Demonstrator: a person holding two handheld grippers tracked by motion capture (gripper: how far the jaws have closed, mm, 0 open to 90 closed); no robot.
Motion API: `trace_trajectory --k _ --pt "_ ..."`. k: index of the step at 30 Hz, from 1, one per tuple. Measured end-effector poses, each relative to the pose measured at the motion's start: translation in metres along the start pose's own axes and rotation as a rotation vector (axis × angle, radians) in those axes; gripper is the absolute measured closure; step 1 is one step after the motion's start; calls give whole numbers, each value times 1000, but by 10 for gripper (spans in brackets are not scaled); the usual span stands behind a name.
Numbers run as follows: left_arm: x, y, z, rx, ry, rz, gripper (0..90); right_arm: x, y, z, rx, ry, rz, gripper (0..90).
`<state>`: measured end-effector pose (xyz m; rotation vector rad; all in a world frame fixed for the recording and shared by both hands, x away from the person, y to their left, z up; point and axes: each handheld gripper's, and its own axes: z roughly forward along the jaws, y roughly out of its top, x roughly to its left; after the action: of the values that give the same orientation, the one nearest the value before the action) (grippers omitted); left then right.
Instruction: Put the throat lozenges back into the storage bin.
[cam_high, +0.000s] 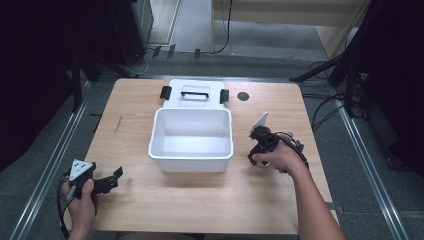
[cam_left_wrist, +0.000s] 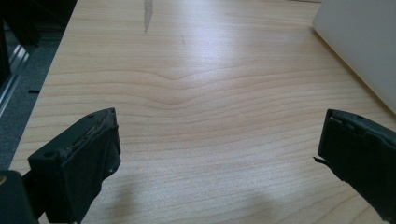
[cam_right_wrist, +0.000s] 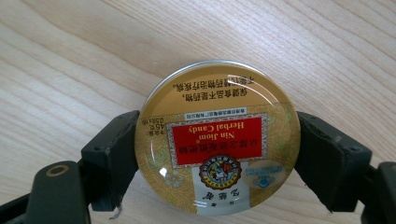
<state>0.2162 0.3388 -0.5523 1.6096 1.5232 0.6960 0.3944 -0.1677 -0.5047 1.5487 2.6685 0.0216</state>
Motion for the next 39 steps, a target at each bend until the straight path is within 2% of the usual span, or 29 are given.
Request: trace_trajectory --k 5,13,18,21,24,29,34,39 --pt "0 0 0 2 0 2 0 -1 -1 -6 -22 8 -6 203" --pt "0 0 0 2 1 5 0 -4 0 -31 -58 15 -20 204" --pt "0 0 0 2 1 6 0 -3 3 -53 -83 23 -66 204" --pt "0 0 0 2 0 6 0 -3 5 -61 -91 22 -74 204" --pt "0 0 0 3 0 5 0 0 8 -75 -102 26 -103 204" --pt "0 0 0 3 0 6 0 4 12 -89 -105 28 -117 204" --pt "0 0 0 3 1 4 0 12 19 -108 -114 33 -154 205" --pt "0 0 0 3 0 4 0 18 23 -116 -120 39 -184 204"
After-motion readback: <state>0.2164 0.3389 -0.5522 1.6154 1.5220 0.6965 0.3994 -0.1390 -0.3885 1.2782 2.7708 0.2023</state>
